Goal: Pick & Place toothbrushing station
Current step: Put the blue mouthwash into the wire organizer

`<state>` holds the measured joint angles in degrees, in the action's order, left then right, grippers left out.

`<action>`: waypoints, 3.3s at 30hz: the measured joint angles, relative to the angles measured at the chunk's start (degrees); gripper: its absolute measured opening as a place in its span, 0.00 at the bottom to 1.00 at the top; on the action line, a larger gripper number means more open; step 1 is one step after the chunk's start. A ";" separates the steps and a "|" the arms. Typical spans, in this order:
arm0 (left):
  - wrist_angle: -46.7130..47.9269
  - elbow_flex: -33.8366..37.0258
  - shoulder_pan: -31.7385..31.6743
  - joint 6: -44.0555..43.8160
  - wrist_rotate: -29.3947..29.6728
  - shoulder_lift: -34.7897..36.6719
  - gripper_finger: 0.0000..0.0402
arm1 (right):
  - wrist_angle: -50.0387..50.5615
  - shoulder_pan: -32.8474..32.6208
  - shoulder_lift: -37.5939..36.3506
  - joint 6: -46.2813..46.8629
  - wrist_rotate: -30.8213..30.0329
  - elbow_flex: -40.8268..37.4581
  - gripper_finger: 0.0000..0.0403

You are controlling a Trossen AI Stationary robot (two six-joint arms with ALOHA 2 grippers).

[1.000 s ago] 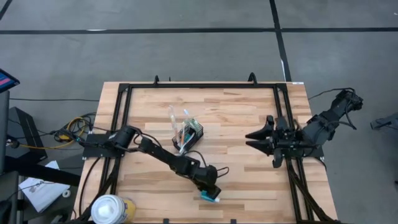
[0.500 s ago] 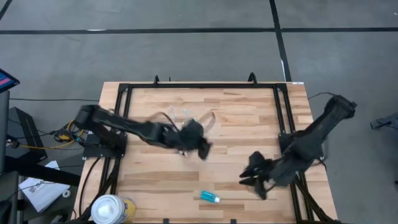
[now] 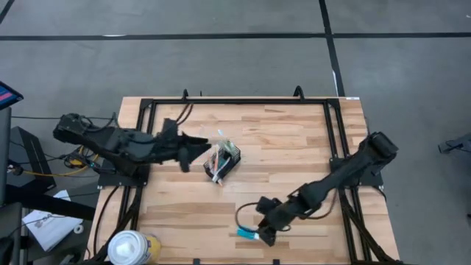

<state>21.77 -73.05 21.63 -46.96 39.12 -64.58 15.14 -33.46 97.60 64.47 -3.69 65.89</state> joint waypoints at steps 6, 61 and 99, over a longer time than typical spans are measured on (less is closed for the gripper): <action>6.32 0.03 4.20 3.13 1.05 1.22 0.38 | 8.45 2.73 8.60 0.27 6.41 5.06 0.30; 16.14 13.43 19.40 -18.47 -0.27 0.49 0.38 | 7.77 2.82 21.62 3.68 11.48 12.17 0.16; 22.23 22.60 22.23 -3.89 -34.62 -1.86 0.40 | -10.84 12.99 0.09 -5.98 -6.92 12.02 0.34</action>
<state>44.00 -50.45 43.86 -50.86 4.50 -66.44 4.30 -20.47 97.69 58.49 -10.61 77.91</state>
